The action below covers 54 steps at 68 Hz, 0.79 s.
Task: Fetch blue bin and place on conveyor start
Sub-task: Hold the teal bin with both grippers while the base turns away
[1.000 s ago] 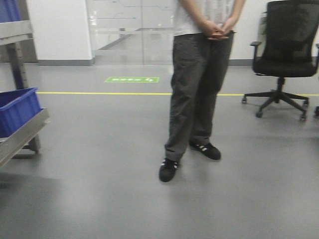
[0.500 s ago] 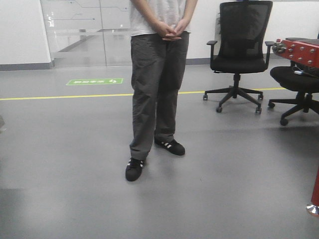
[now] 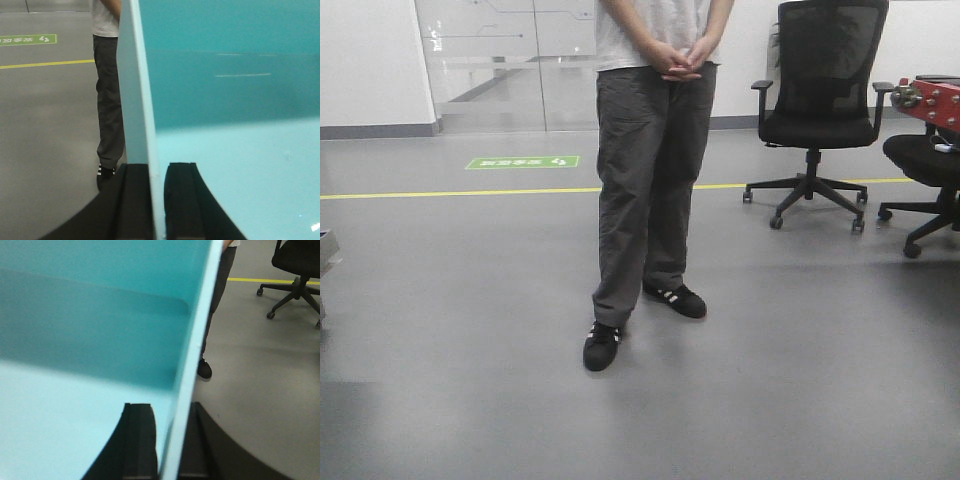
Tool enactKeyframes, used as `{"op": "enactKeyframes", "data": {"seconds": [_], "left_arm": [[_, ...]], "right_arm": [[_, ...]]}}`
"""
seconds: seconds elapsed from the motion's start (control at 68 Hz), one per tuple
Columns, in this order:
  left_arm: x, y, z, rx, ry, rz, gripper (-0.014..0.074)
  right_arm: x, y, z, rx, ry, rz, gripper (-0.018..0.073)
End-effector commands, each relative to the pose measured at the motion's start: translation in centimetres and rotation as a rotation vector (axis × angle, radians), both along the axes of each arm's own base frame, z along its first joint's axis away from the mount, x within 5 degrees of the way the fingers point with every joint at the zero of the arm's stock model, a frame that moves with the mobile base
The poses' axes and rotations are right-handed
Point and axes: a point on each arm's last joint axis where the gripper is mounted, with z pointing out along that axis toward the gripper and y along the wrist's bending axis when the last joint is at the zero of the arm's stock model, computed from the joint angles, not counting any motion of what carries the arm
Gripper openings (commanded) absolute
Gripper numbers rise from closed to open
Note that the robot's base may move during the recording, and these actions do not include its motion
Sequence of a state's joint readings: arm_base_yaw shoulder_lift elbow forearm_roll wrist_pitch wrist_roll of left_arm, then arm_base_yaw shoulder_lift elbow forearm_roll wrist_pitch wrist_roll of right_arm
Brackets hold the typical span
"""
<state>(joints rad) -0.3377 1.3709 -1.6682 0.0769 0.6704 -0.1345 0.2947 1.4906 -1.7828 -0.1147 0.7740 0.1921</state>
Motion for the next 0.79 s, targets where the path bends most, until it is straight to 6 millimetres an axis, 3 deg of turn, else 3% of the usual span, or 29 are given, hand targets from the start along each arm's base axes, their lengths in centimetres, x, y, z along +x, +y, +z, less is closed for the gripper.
{"op": "enactKeyframes", "data": {"seconds": [0.0,0.779], "left_arm": [[-0.69,-0.81,1.16,-0.100,-0.046,-0.052,-0.0111],[-0.69,-0.81,1.16,-0.100,-0.046,-0.052,-0.0111]], "right_arm": [[-0.29,0.88,1.25,0.056,-0.096,0.054,-0.0153],[-0.29,0.88,1.25,0.056,-0.096,0.054,-0.0153]]}}
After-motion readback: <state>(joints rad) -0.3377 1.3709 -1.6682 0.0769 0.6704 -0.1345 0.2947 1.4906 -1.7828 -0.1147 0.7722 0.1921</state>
